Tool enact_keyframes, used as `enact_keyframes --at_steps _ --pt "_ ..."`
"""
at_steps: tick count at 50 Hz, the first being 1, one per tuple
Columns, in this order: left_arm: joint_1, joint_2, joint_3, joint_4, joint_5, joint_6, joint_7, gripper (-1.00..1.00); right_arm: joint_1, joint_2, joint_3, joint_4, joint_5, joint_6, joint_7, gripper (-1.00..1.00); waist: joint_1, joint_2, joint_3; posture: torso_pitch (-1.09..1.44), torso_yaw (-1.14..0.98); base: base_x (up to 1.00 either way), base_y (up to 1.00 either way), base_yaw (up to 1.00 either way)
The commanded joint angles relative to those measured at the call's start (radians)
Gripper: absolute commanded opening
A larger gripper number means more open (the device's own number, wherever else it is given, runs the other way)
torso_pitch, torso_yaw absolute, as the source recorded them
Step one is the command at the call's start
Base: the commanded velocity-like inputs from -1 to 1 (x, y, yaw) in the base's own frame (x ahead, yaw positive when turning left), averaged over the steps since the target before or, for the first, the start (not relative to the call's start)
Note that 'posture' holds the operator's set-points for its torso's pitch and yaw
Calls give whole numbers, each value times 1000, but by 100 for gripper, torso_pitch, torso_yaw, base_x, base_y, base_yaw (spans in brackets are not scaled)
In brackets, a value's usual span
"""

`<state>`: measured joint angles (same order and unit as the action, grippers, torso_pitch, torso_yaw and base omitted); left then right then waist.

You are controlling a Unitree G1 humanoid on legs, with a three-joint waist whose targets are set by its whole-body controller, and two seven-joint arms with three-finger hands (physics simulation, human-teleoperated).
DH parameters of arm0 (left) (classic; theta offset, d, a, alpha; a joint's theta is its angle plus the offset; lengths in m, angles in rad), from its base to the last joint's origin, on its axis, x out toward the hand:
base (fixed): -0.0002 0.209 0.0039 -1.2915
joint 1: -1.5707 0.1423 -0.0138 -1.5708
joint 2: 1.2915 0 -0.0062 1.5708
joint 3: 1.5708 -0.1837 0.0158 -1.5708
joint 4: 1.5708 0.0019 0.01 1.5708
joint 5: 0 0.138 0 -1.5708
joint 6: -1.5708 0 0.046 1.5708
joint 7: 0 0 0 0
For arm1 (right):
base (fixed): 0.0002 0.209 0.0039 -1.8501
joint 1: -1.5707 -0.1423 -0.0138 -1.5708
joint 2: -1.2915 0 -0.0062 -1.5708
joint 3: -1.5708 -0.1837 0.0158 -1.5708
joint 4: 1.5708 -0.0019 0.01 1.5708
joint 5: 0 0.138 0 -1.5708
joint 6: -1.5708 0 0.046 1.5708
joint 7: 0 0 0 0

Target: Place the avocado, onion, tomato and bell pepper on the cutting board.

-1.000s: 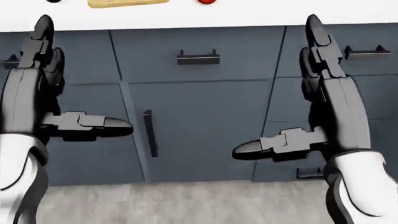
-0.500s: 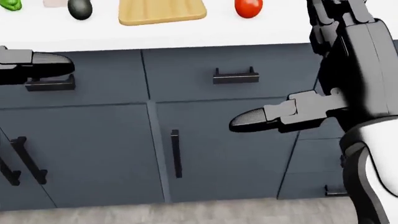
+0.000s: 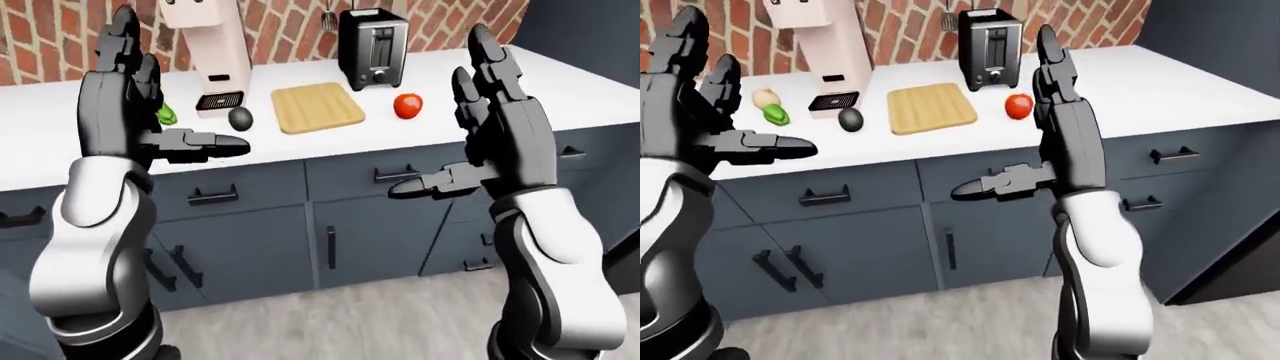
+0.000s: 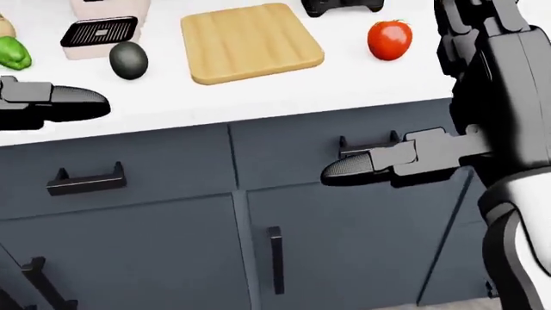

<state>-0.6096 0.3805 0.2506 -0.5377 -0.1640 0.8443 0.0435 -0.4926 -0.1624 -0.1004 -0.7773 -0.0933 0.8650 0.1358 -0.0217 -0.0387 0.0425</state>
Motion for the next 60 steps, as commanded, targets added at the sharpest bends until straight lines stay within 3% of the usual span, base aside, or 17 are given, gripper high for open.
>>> enact_keyframes --at_steps 1,7,11,13,18,22,23,25,28,31,36,39,41,42,45,49,60 --pt "-29 19 33 -23 22 -34 9 100 -25 3 14 -21 6 -39 7 100 3 0 -10 0 0 54 75 0" --pt "-32 29 44 -42 26 -15 2 100 -26 4 11 -32 8 -31 12 100 -26 54 -15 0 0 54 76 0" --pt "-25 23 41 -39 30 -22 3 100 -18 9 15 -28 12 -38 11 100 -22 170 -42 0 0 50 67 0" --pt "-31 17 31 -35 35 -24 2 100 -29 4 16 -36 9 -31 14 100 -23 173 -24 0 0 37 53 0" --pt "-31 16 34 -37 38 -20 0 100 -27 12 15 -41 20 -43 16 100 51 79 18 0 0 48 95 0" --pt "-30 19 36 -42 41 -17 -5 100 -21 11 15 -49 22 -42 16 100 34 -3 9 0 0 50 94 0" --pt "-30 19 34 -43 42 -17 -6 100 -19 10 21 -55 21 -39 18 100 48 -2 42 0 0 50 69 0" --pt "-32 17 36 -45 42 -14 -6 100 -17 12 13 -65 24 -32 21 100 12 20 -9 0 0 35 23 0" --pt "-32 19 34 -38 48 -21 -7 100 -11 14 13 -58 28 -35 18 100 2 39 2 0 0 9 5 0" --pt "-40 20 30 -34 52 -19 -7 100 -16 6 16 -57 18 -37 18 100 29 125 1 0 0 0 0 0" --pt "-40 17 26 -32 58 -22 -13 100 -11 9 18 -45 14 -53 20 100 47 67 -31 0 0 0 30 0" --pt "-40 19 29 -42 59 -12 -18 100 -10 10 16 -59 16 -43 21 100 44 21 -9 0 0 2 49 0" --pt "-36 17 24 -43 64 -14 -20 100 -4 12 14 -58 18 -49 20 100 40 -39 -27 0 0 2 49 0" --pt "-36 15 21 -39 67 -18 -21 100 1 14 15 -53 18 -56 19 100 24 2 -21 0 0 2 49 0" --pt "-35 11 20 -38 76 -21 -25 100 11 24 5 -56 31 -69 15 100 16 -8 -21 0 0 2 27 0" --pt "-35 4 16 -34 83 -27 -27 100 19 18 6 -63 36 -69 7 100 4 93 -18 0 0 0 0 0" --pt "-31 4 23 -42 86 -24 -32 100 37 14 7 -70 41 -80 -2 100 35 42 -21 0 0 0 0 47"
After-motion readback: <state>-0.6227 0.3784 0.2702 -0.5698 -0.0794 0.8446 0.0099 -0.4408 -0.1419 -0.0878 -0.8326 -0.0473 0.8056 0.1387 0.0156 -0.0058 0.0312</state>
